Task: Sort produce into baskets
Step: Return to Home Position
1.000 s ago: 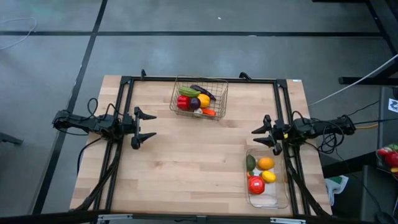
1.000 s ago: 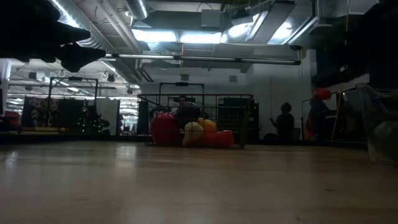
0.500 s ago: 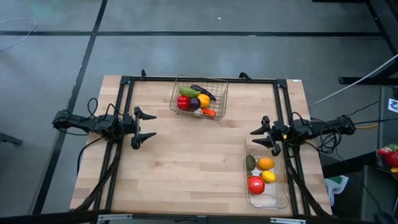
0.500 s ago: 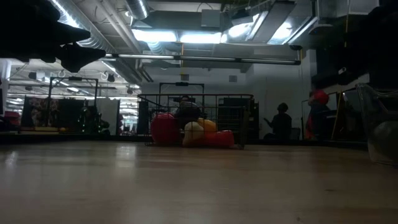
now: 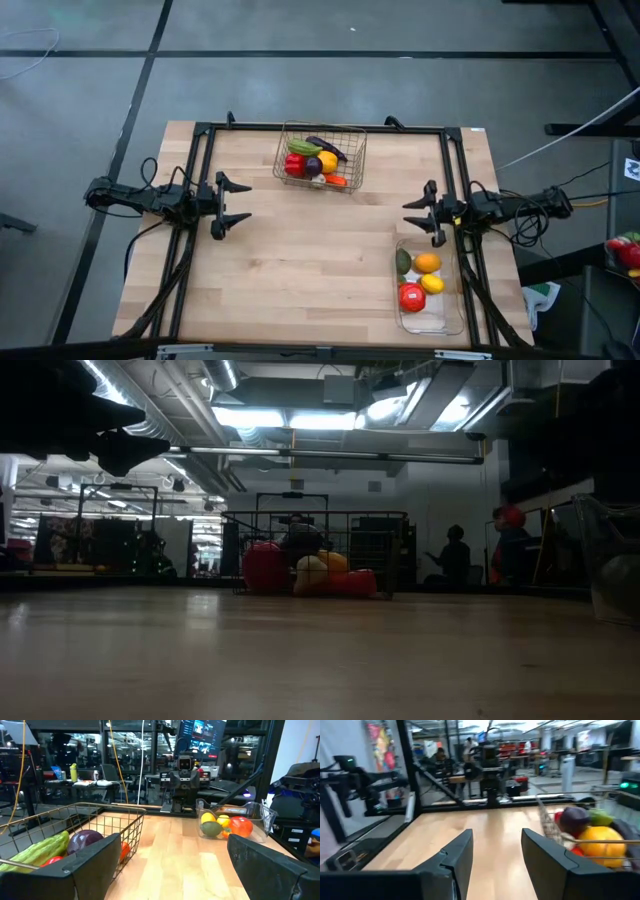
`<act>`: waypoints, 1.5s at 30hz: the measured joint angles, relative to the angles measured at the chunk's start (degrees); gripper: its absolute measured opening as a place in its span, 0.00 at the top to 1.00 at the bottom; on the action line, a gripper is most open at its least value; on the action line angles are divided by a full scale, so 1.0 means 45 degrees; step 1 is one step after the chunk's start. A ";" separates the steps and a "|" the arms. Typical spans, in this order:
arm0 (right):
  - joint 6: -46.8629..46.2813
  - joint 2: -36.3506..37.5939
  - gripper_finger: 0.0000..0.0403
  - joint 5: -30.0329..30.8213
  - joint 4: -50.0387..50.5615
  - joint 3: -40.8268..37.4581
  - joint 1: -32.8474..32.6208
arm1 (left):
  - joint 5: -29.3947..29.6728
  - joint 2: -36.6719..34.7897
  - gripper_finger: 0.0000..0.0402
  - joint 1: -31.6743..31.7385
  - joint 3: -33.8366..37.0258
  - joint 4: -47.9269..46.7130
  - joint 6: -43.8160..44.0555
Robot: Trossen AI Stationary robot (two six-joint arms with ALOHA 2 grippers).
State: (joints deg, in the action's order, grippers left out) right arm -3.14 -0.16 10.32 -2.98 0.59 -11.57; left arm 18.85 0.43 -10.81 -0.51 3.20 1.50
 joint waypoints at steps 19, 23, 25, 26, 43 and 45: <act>-0.1219 -0.0644 0.63 -0.1568 0.0361 -0.0022 0.0833 | 0.0000 0.0000 0.10 0.0000 0.0000 0.0000 0.0000; -0.1229 -0.0773 0.67 -0.1961 0.0441 -0.0027 0.0826 | 0.0002 0.0000 0.10 -0.0003 0.0000 0.0000 0.0000; -0.1229 -0.0778 0.68 -0.1970 0.0442 -0.0027 0.0830 | 0.0000 -0.0003 0.10 -0.0002 0.0000 0.0000 0.0001; -0.1229 -0.0772 0.68 -0.1937 0.0432 -0.0027 0.0831 | 0.0001 0.0000 0.10 -0.0001 0.0000 0.0000 0.0001; -0.1229 -0.0772 0.69 -0.1858 0.0135 -0.0032 0.0829 | 0.0004 -0.0005 0.10 0.0000 0.0000 0.0000 0.0000; -0.1229 -0.0772 0.69 -0.1858 0.0104 -0.0032 0.0831 | 0.0002 0.0000 0.10 0.0000 0.0000 0.0000 0.0002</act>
